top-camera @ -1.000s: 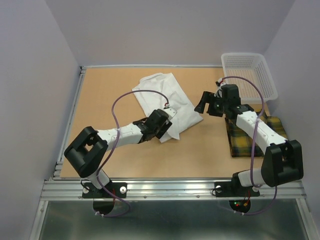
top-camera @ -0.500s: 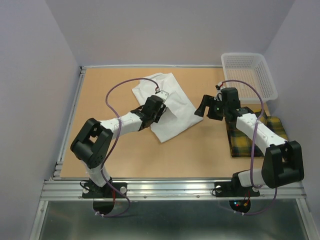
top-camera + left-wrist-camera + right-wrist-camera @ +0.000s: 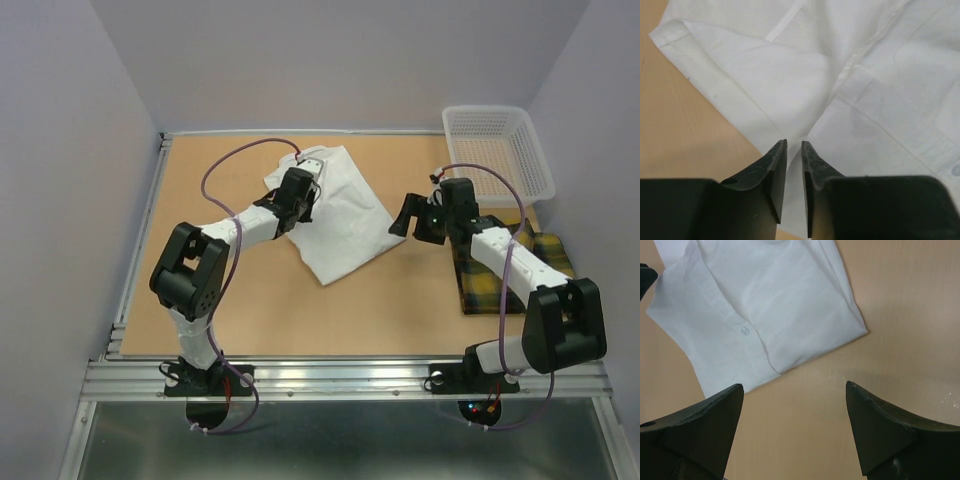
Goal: Fold and stack the long sleeve shirts
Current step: Fold the shirt
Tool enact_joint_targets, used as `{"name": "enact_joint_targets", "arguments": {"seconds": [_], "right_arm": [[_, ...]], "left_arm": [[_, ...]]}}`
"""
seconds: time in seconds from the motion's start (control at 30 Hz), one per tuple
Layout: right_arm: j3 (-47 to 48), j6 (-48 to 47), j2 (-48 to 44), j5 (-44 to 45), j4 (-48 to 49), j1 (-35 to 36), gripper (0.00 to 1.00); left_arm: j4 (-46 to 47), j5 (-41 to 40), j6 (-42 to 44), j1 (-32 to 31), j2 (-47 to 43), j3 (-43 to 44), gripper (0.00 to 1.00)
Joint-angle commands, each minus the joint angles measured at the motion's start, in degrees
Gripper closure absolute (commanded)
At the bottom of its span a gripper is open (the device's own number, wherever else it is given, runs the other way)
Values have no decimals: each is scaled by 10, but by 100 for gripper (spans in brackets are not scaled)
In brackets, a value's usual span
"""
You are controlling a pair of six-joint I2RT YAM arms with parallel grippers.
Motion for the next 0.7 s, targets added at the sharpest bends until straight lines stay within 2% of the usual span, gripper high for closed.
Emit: {"name": "enact_joint_targets", "arguments": {"seconds": [0.0, 0.13, 0.27, 0.37, 0.4, 0.47, 0.6, 0.67], "right_arm": [[8, -11, 14, -4, 7, 0, 13], [31, -27, 32, -8, 8, 1, 14], [85, -89, 69, -37, 8, 2, 19], [144, -124, 115, -65, 9, 2, 20], [162, -131, 127, -71, 9, 2, 21], [211, -147, 169, -89, 11, 3, 22], [294, -168, 247, -127, 13, 5, 27], [329, -176, 277, -139, 13, 5, 33]], "left_arm": [[17, 29, -5, -4, 12, 38, 74], [13, 21, -15, 7, 31, 52, 80], [1, 15, -27, 13, 26, 68, 78], [0, 9, -53, 28, -2, 62, 61], [-1, 16, -59, 37, -6, 62, 49], [-2, 38, -73, 61, -17, 69, 37], [0, 80, -84, 92, 10, 103, 27], [0, 99, -92, 99, 27, 118, 27]]}}
